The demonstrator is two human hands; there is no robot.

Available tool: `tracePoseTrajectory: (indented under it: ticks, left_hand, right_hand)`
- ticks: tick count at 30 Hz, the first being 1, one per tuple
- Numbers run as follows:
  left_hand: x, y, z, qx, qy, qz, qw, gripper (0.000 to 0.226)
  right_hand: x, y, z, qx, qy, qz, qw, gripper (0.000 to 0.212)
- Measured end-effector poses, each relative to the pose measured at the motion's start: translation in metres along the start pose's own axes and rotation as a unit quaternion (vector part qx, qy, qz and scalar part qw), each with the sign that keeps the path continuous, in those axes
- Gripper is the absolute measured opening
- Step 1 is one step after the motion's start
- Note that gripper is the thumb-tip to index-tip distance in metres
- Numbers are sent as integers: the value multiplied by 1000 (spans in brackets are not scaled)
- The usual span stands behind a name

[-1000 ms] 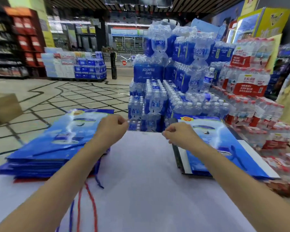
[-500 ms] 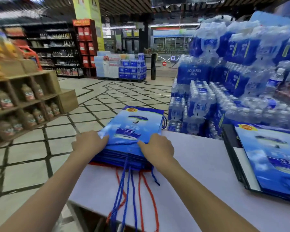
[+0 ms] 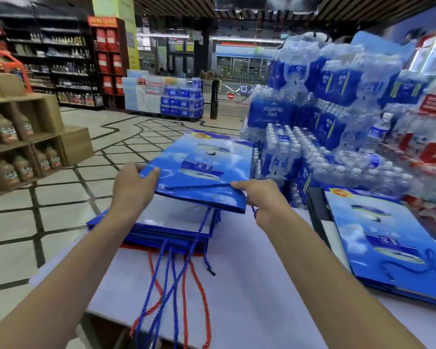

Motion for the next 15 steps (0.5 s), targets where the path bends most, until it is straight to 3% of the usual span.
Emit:
tracePoseTrajectory:
  ticks: [6, 9, 12, 15]
  left_hand:
    - [-58, -81, -40, 108, -37, -34, 993, 48]
    - [-75, -127, -61, 173, -58, 21, 983, 55]
    - [-82, -166, -90, 233, -100, 120, 960, 45]
    - [-70, -191, -112, 275, -143, 235, 921, 39]
  right_hand:
    - [22, 106, 3, -137, 50, -91, 985, 36]
    - [12, 151, 5, -186, 72, -152, 968, 38]
    - [-12, 190, 18, -227, 66, -241, 941, 50]
    - [-39, 205, 21, -235, 35, -351, 906, 39]
Point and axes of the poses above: each hand's wrist, its own z-axis towards the middle knuckle, its own y-axis out of the back of the hand, x = y × z, the point moved 9 cm from there along z, towards the middle knuckle, and after that the axes turned 6 degrees about -y, right-handed, at the moved point
